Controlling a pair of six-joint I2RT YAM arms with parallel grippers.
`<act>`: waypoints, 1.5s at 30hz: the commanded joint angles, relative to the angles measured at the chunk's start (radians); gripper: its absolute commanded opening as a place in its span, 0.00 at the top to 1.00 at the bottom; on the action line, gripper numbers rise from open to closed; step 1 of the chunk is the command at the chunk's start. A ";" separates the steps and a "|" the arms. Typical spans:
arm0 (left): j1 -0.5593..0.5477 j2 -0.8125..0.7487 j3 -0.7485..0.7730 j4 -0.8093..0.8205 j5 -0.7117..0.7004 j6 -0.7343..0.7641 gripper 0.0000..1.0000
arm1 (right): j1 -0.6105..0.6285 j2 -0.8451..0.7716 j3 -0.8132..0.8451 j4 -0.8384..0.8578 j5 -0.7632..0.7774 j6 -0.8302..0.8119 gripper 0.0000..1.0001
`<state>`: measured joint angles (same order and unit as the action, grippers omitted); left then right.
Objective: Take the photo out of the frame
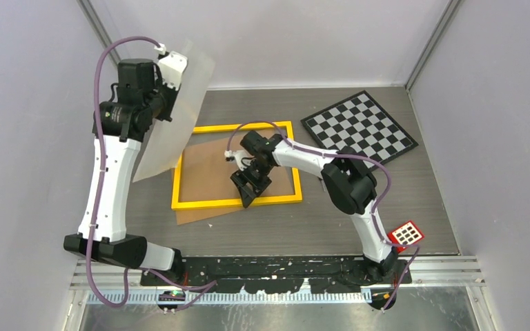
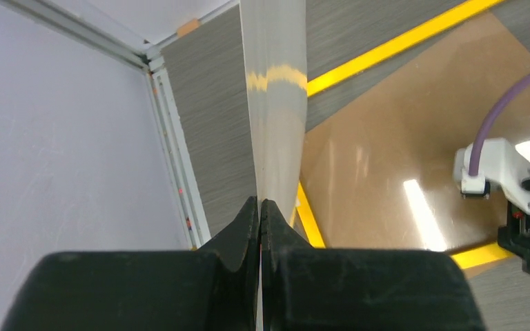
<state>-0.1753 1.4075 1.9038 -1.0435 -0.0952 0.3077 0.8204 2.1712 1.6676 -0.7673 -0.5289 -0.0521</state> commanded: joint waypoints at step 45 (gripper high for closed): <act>-0.488 0.026 -0.753 0.354 0.187 0.247 0.32 | -0.575 -0.323 -0.248 -0.004 -0.089 0.251 0.20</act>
<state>-0.6804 1.5108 1.0191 -0.5636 -0.0139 0.7017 0.2401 1.8332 1.3663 -0.7731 -0.6327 0.2119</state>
